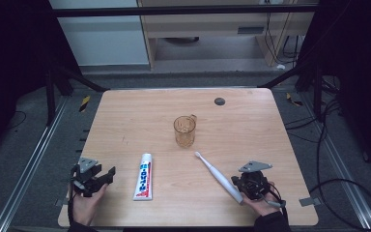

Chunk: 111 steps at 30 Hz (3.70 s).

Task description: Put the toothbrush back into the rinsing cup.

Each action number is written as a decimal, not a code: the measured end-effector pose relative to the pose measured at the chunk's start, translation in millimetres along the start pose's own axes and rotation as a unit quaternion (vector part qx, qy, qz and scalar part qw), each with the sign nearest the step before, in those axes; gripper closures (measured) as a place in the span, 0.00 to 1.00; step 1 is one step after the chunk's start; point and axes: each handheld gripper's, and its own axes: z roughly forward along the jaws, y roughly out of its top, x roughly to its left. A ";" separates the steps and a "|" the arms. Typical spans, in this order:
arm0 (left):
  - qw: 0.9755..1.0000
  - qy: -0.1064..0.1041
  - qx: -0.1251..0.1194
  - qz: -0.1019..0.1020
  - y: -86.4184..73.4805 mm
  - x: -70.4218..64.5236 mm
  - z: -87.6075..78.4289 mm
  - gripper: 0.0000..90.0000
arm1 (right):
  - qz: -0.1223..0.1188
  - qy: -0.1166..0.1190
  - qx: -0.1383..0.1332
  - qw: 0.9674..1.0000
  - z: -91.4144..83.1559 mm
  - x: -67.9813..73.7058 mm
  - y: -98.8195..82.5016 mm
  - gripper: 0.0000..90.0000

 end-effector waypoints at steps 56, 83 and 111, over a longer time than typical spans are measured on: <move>0.999 0.003 0.028 0.034 -0.6 -4.5 11.1 0.46 | -0.030 0.024 0.117 0.992 35.4 19.5 95.6 0.69; 0.999 0.001 0.032 0.037 -0.8 -5.2 11.8 0.45 | -0.030 0.026 0.172 0.984 63.6 20.4 80.7 0.64; 0.999 0.000 0.034 0.036 -0.8 -5.1 12.3 0.45 | -0.020 0.018 0.196 0.980 70.8 18.7 75.9 0.75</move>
